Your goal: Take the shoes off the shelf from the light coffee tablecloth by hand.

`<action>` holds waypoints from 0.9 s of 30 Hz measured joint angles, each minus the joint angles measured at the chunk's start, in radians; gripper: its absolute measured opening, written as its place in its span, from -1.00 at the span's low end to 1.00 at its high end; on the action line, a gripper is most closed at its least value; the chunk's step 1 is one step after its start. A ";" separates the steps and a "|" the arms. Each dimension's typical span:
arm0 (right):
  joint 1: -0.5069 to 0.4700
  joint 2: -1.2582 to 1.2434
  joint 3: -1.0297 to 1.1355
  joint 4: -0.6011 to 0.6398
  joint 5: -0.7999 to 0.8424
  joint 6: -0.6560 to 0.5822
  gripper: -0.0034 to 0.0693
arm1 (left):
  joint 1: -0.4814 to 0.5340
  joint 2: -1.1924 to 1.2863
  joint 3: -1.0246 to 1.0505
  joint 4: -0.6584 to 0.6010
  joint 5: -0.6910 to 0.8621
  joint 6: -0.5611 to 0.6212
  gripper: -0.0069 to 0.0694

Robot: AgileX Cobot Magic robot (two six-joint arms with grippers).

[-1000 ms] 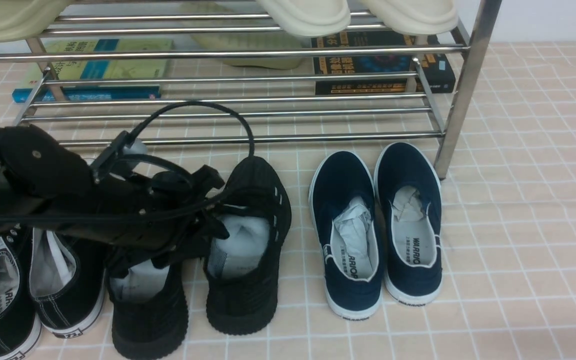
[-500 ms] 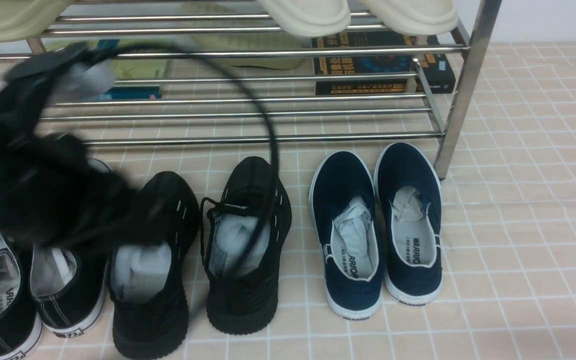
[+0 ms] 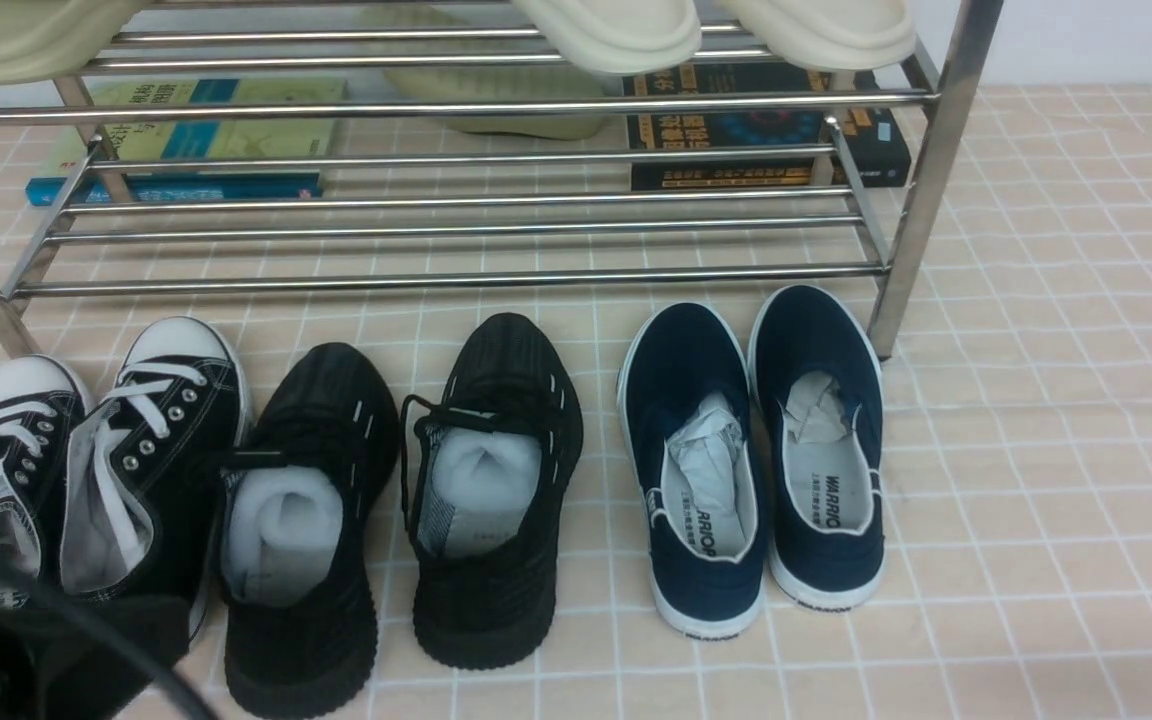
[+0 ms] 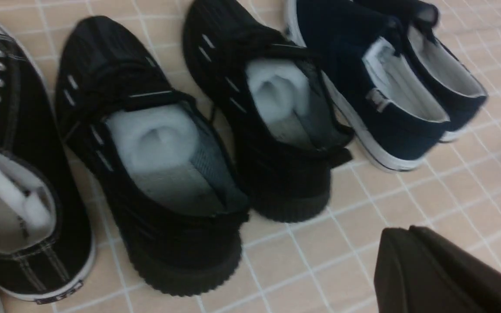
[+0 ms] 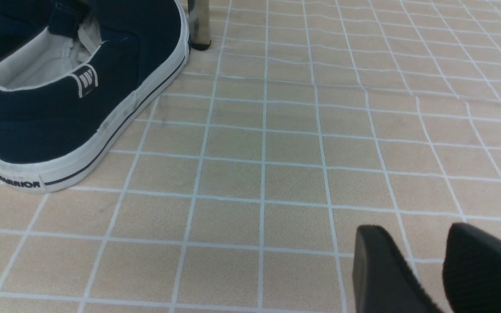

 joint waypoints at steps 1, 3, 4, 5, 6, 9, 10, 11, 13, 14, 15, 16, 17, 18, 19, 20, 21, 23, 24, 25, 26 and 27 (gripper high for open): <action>0.000 0.000 0.000 0.000 0.000 0.000 -0.25 | 0.000 -0.017 0.028 0.011 -0.017 0.000 -0.81; 0.000 0.000 0.000 0.000 0.000 0.000 -0.25 | 0.000 -0.031 0.052 0.029 -0.028 0.000 -0.81; 0.000 0.000 0.000 0.000 0.000 0.000 -0.25 | 0.000 -0.039 0.078 0.056 -0.036 0.000 -0.81; 0.000 0.000 0.000 0.000 0.000 0.000 -0.25 | 0.000 -0.039 0.087 0.069 -0.039 0.000 -0.81; 0.000 0.000 0.000 0.000 0.000 0.000 -0.25 | 0.000 -0.039 0.106 0.100 -0.049 0.000 -0.81; 0.000 0.000 0.000 0.000 0.000 0.000 -0.25 | 0.000 -0.039 0.130 0.138 -0.093 0.000 -0.80; 0.000 0.000 0.000 0.000 0.000 0.000 -0.25 | 0.000 -0.039 0.135 0.145 -0.106 0.000 -0.80; 0.000 0.000 0.000 0.000 0.000 0.000 -0.25 | 0.000 -0.039 0.139 0.156 -0.124 0.000 -0.80; 0.000 0.000 0.000 0.000 0.000 0.000 -0.25 | 0.000 -0.039 0.145 0.177 -0.152 0.000 -0.79; 0.000 0.000 0.000 0.000 0.000 0.000 -0.25 | 0.000 -0.039 0.146 0.184 -0.159 0.000 -0.79; 0.000 0.000 0.000 0.000 0.000 0.000 -0.25 | 0.000 -0.039 0.147 0.188 -0.164 0.000 -0.78; 0.000 0.000 0.000 0.000 0.000 0.000 -0.25 | 0.000 -0.039 0.147 0.191 -0.165 0.000 -0.78; 0.000 0.000 0.000 0.000 0.000 0.000 -0.25 | 0.000 -0.039 0.148 0.194 -0.166 -0.001 -0.78; 0.000 0.000 0.000 0.000 0.000 0.000 -0.25 | 0.000 -0.039 0.150 0.195 -0.170 -0.001 -0.78; 0.000 0.000 0.000 0.000 0.000 0.000 -0.25 | 0.000 -0.039 0.152 0.195 -0.174 -0.002 -0.77; 0.000 0.000 0.000 0.000 0.000 0.000 -0.25 | 0.000 -0.039 0.154 0.195 -0.175 -0.002 -0.77; 0.000 0.000 0.000 0.000 0.000 0.000 -0.25 | 0.000 -0.048 0.164 0.194 -0.188 -0.002 -0.77; 0.000 0.000 0.000 0.000 0.000 0.000 -0.25 | 0.000 -0.065 0.179 0.194 -0.201 -0.003 -0.76; 0.000 0.000 0.000 0.000 0.000 0.000 -0.25 | 0.000 -0.095 0.201 0.198 -0.228 -0.003 -0.76; 0.000 0.000 0.000 0.000 0.000 0.000 -0.25 | 0.000 -0.117 0.217 0.205 -0.248 -0.003 -0.76; 0.000 0.000 0.000 0.000 0.000 0.000 -0.25 | 0.002 -0.156 0.245 0.219 -0.281 -0.003 -0.76; 0.000 0.000 0.000 0.000 0.000 0.000 -0.25 | 0.005 -0.185 0.265 0.228 -0.306 -0.003 -0.76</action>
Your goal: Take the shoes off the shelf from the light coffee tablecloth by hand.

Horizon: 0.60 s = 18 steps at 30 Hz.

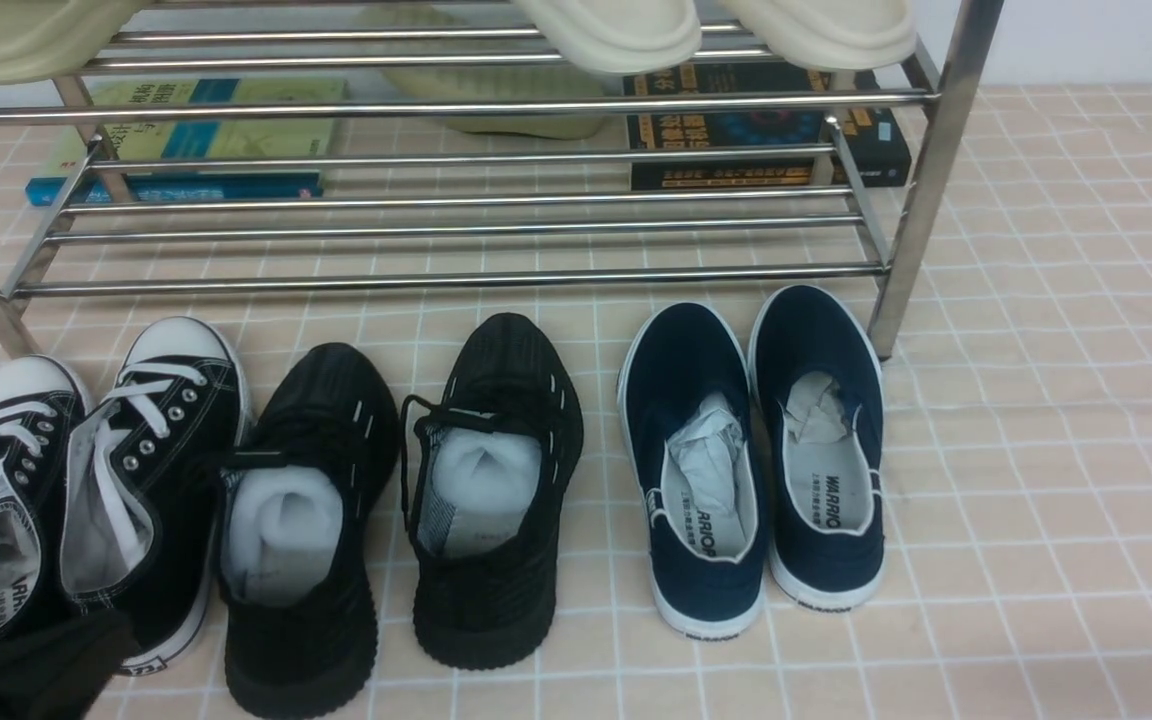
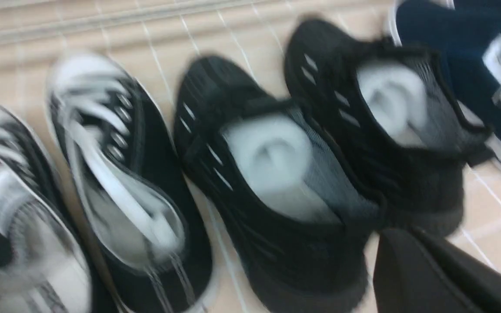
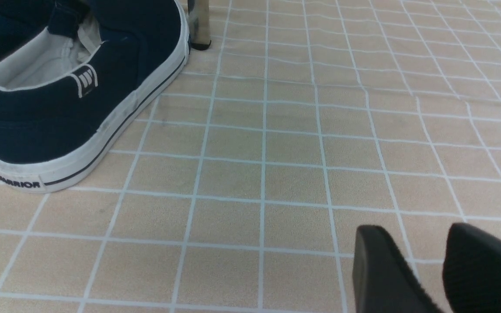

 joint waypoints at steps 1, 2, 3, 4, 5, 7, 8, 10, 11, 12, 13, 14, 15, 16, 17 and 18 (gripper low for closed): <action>0.000 0.000 0.000 0.000 0.000 0.000 -0.25 | 0.010 -0.030 0.022 0.009 -0.027 0.000 -0.76; 0.000 0.000 0.000 0.000 0.000 0.000 -0.25 | 0.034 -0.081 0.058 0.020 -0.071 0.000 -0.76; 0.000 0.000 0.000 0.000 0.000 0.000 -0.25 | 0.039 -0.089 0.070 0.020 -0.077 0.000 -0.76; -0.001 0.000 0.000 0.000 0.000 0.000 -0.25 | 0.078 -0.135 0.108 0.027 -0.108 -0.008 -0.76; -0.001 0.000 0.000 0.000 0.000 0.000 -0.25 | 0.109 -0.169 0.140 0.030 -0.126 -0.021 -0.76; -0.001 0.000 0.000 0.000 0.000 0.000 -0.25 | 0.166 -0.228 0.199 0.042 -0.147 -0.059 -0.75; -0.001 0.000 0.000 0.000 0.000 0.000 -0.25 | 0.192 -0.246 0.230 0.053 -0.153 -0.087 -0.75; -0.001 0.000 0.000 0.000 0.000 0.000 -0.25 | 0.214 -0.254 0.259 0.087 -0.150 -0.133 -0.74; -0.001 0.000 0.000 0.000 0.000 0.000 -0.25 | 0.218 -0.255 0.265 0.104 -0.145 -0.160 -0.73; -0.001 0.000 0.000 0.000 0.000 0.000 -0.25 | 0.219 -0.256 0.266 0.116 -0.142 -0.170 -0.73; -0.001 0.000 0.000 0.000 0.000 0.000 -0.25 | 0.219 -0.259 0.266 0.136 -0.134 -0.191 -0.73; -0.001 0.000 0.000 0.000 0.000 0.000 -0.25 | 0.219 -0.260 0.266 0.175 -0.115 -0.230 -0.73; -0.001 0.000 0.000 0.000 0.000 0.000 -0.25 | 0.219 -0.260 0.266 0.200 -0.099 -0.259 -0.73; -0.001 0.000 0.000 0.000 0.000 0.000 -0.25 | 0.219 -0.260 0.266 0.221 -0.083 -0.286 -0.72; -0.001 0.000 0.000 0.000 0.000 0.000 -0.25 | 0.219 -0.260 0.267 0.239 -0.064 -0.313 -0.72; -0.001 0.000 0.000 0.000 0.000 0.000 -0.25 | 0.219 -0.260 0.267 0.251 -0.053 -0.327 -0.72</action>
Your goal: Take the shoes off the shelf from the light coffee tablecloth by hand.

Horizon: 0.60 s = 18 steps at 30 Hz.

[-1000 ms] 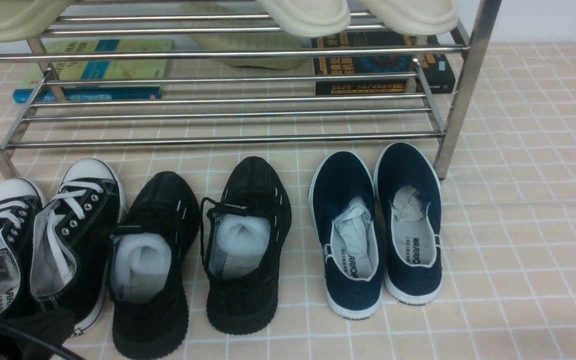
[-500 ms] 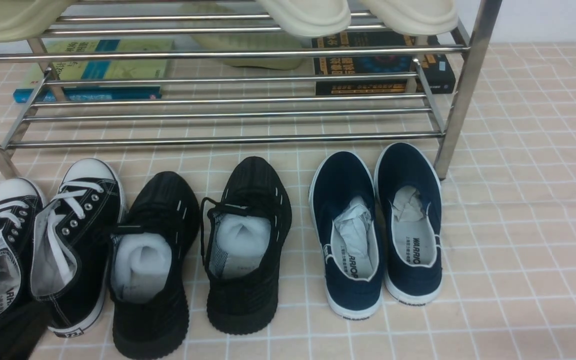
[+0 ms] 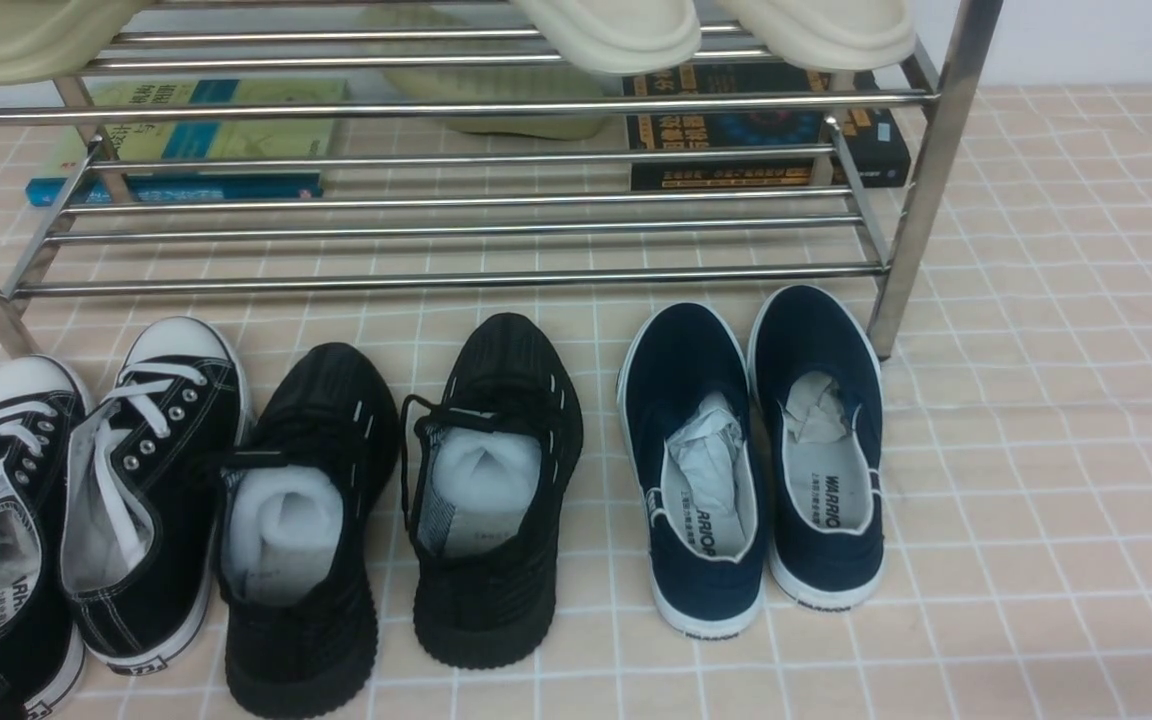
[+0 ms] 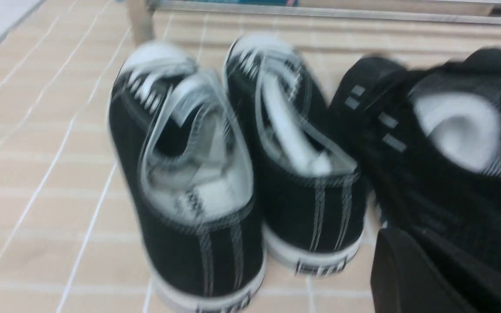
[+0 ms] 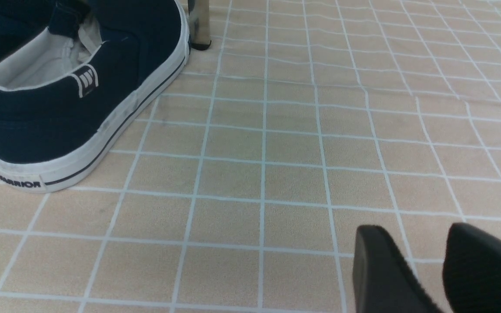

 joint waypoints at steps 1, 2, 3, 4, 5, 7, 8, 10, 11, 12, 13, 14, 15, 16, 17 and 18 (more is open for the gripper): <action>0.000 0.000 0.000 0.000 0.000 0.000 -0.25 | 0.000 0.000 0.000 0.007 0.010 -0.011 -0.71; 0.000 0.000 0.000 0.000 0.000 0.000 -0.25 | 0.000 0.000 0.000 0.010 0.015 -0.018 -0.71; 0.000 0.000 0.000 0.000 0.000 0.000 -0.25 | 0.000 0.000 0.000 0.012 0.017 -0.021 -0.71; 0.000 0.000 0.000 0.000 0.000 0.000 -0.25 | 0.000 0.000 0.000 0.015 0.017 -0.024 -0.71; 0.000 0.000 0.000 0.000 0.000 0.000 -0.25 | 0.000 0.000 0.000 0.015 0.018 -0.025 -0.70; 0.000 0.000 0.000 0.000 0.000 0.000 -0.25 | 0.000 0.000 0.000 0.015 0.018 -0.025 -0.70; 0.000 0.000 0.000 0.000 0.000 0.000 -0.25 | 0.000 0.000 0.000 0.015 0.018 -0.028 -0.70; 0.000 0.000 0.000 0.000 0.000 0.000 -0.25 | 0.000 0.000 -0.001 0.015 0.019 -0.028 -0.69; 0.000 0.000 0.000 0.000 0.000 0.000 -0.25 | 0.000 0.000 -0.001 0.015 0.019 -0.029 -0.69; 0.000 0.000 0.000 0.000 0.000 0.000 -0.25 | 0.000 0.000 -0.001 0.015 0.019 -0.029 -0.68; 0.000 0.000 0.000 0.000 0.000 0.000 -0.25 | 0.000 0.000 -0.001 0.015 0.019 -0.029 -0.68; 0.000 0.000 0.000 0.000 0.000 0.000 -0.25 | 0.000 0.000 -0.001 0.015 0.019 -0.029 -0.68; 0.000 0.000 0.000 0.000 0.000 0.000 -0.25 | 0.000 0.000 -0.001 0.015 0.019 -0.029 -0.68; 0.000 0.000 0.000 0.000 0.000 0.000 -0.25 | 0.000 0.000 -0.001 0.015 0.019 -0.029 -0.68; 0.000 0.000 0.000 0.000 0.000 0.000 -0.25 | 0.000 0.000 -0.001 0.015 0.019 -0.029 -0.68; 0.000 0.000 0.000 0.000 0.000 0.000 -0.25 | 0.000 0.000 -0.001 0.015 0.019 -0.029 -0.68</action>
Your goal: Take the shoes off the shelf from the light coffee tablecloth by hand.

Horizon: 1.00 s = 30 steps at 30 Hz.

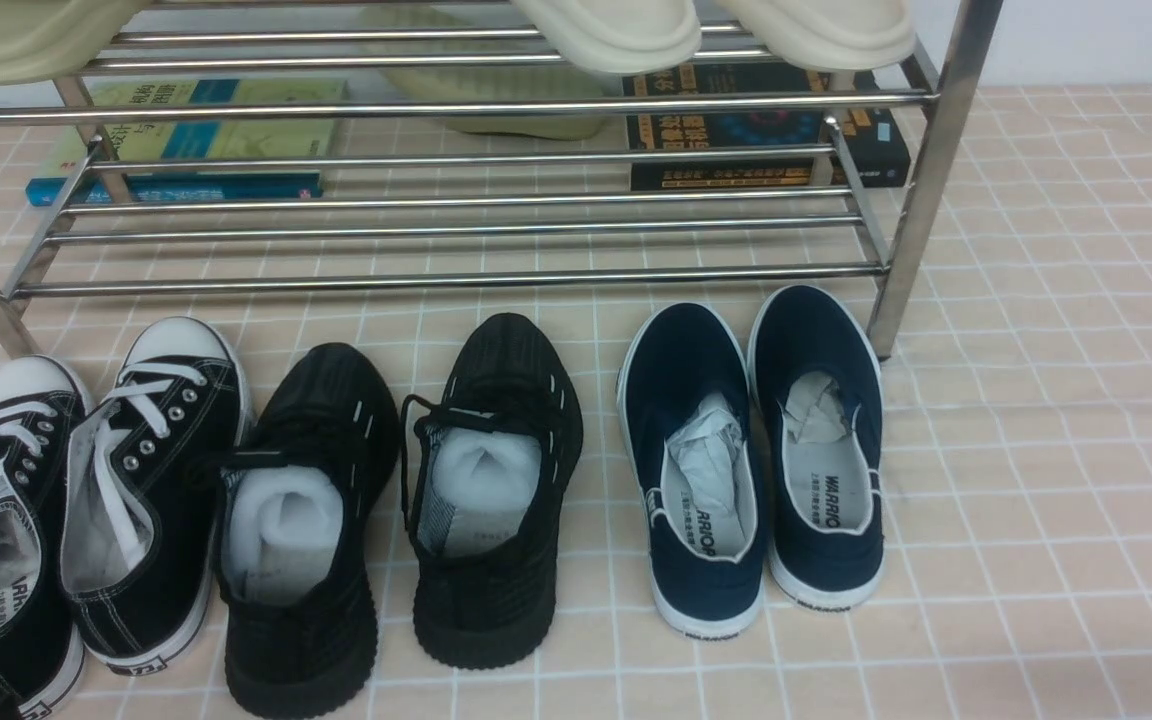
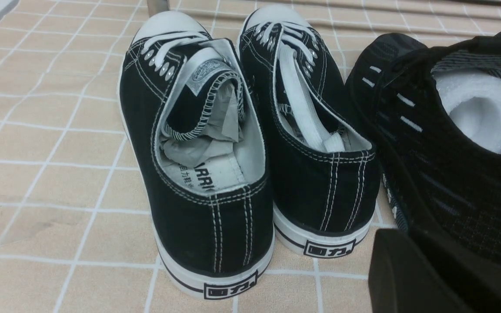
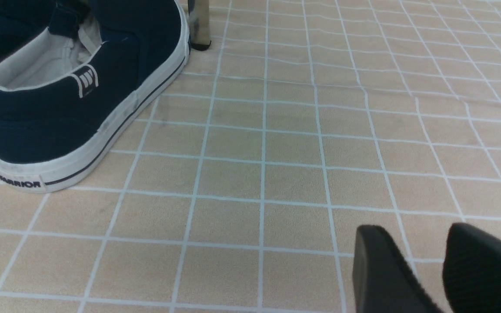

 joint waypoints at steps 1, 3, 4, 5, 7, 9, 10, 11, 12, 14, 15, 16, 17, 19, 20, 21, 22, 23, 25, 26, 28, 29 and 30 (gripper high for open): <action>0.000 0.000 0.000 0.000 0.000 0.000 -0.25 | 0.000 0.000 0.000 0.000 0.000 0.000 -0.68; 0.000 0.000 0.000 0.000 0.000 0.000 -0.25 | 0.000 0.000 0.000 0.000 0.000 -0.001 -0.68; 0.000 0.000 0.000 0.000 0.000 0.000 -0.25 | 0.000 0.000 0.000 0.001 0.000 -0.002 -0.68; 0.000 0.000 0.000 0.000 0.000 0.000 -0.25 | 0.000 0.000 0.000 0.001 0.000 -0.002 -0.68; 0.000 0.000 0.000 0.000 0.000 0.000 -0.25 | 0.000 0.000 0.000 0.001 0.000 -0.002 -0.67; 0.000 0.000 0.000 0.000 0.000 0.000 -0.25 | 0.000 0.000 0.000 0.001 0.000 -0.002 -0.66; 0.000 0.000 0.000 0.000 0.000 0.000 -0.25 | 0.000 0.000 0.000 0.001 0.000 -0.002 -0.66; 0.000 0.000 0.000 0.000 0.000 0.000 -0.25 | 0.000 0.000 0.000 0.001 0.000 -0.002 -0.66; 0.000 0.000 0.000 0.000 0.000 0.000 -0.25 | 0.000 0.000 0.000 0.001 0.000 -0.003 -0.65; 0.000 0.000 0.000 0.000 0.000 0.000 -0.25 | 0.000 0.000 0.000 0.001 0.000 -0.003 -0.64; 0.000 0.000 0.000 0.000 0.000 0.000 -0.25 | 0.000 0.000 0.000 0.001 0.000 -0.004 -0.64; 0.000 0.000 0.000 0.000 0.000 0.000 -0.25 | 0.000 0.000 0.000 0.001 0.000 -0.004 -0.63; 0.000 0.000 0.000 0.000 0.000 0.000 -0.25 | 0.000 0.000 0.000 0.001 0.000 -0.004 -0.63; 0.000 0.000 0.000 0.000 0.000 0.000 -0.25 | 0.000 0.000 0.000 0.002 0.000 -0.004 -0.63; 0.000 0.000 0.000 0.000 0.000 0.000 -0.25 | 0.000 0.000 0.000 0.002 0.000 -0.004 -0.63; 0.000 0.000 0.000 0.000 0.000 0.000 -0.25 | 0.000 0.000 0.000 0.002 0.000 -0.004 -0.62; 0.000 0.000 0.000 0.000 0.000 0.000 -0.25 | 0.000 0.000 0.000 0.002 0.000 -0.004 -0.62; 0.000 0.000 0.000 0.000 0.000 0.000 -0.25 | 0.000 0.000 0.000 0.002 0.000 -0.004 -0.62; 0.000 0.000 0.000 0.000 0.000 0.000 -0.25 | 0.000 0.000 0.000 0.002 0.000 -0.004 -0.62; 0.000 0.000 0.000 0.000 0.000 0.000 -0.25 | 0.000 0.000 0.000 0.002 0.000 -0.004 -0.61; 0.000 0.000 0.000 0.000 0.000 0.000 -0.25 | 0.000 0.000 0.000 0.002 0.000 -0.004 -0.60; 0.000 0.000 0.000 0.000 0.000 0.000 -0.25 | 0.000 0.000 0.000 0.002 0.000 -0.004 -0.60; 0.000 0.000 0.000 0.000 0.000 0.000 -0.25 | 0.000 0.000 0.000 0.002 0.000 -0.004 -0.59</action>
